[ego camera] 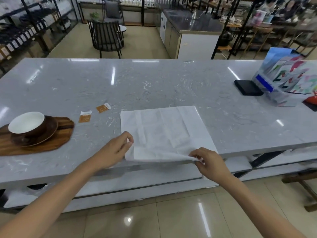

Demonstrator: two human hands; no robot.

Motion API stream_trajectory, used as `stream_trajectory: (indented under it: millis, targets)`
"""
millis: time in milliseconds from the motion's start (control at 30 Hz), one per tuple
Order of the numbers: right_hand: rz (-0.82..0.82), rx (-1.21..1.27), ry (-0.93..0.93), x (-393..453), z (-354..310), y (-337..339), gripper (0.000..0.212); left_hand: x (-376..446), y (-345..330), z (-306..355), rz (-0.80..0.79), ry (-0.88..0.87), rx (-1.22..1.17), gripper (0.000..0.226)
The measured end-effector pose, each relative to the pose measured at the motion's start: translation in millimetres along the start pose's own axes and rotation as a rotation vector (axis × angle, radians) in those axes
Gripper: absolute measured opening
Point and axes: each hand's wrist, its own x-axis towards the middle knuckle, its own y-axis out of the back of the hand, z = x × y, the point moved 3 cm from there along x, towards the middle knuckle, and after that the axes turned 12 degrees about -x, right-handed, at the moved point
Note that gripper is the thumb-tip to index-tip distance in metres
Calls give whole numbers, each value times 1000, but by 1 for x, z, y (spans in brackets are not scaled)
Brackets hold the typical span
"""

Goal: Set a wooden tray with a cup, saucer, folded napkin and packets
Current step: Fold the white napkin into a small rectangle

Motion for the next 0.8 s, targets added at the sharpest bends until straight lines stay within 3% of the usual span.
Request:
stream_trajectory:
  millis: [100,200,300,400,533,700,800]
  targets:
    - [36,40,-8,-8,1,5,21,-8,-10,8,-93,-16,138,18]
    - [62,25,26,-10,-14,5,12,-21,-48,22,-210,-67,227,74]
    - [108,-11,30,-3,-30,11,27,-24,-95,34,-176,-140,300,97]
    - [130,-1,60,3,-45,21,27,-15,-118,42,-24,-131,322,82]
    - [90,23,150,7,-50,36,29,-1,-105,48,136,-208,211,33]
    - [-19,42,187,12,-17,52,16,6,-52,45,148,-261,208,24]
    - [17,2,143,23,8,66,14,14,-15,48,190,-224,105,21]
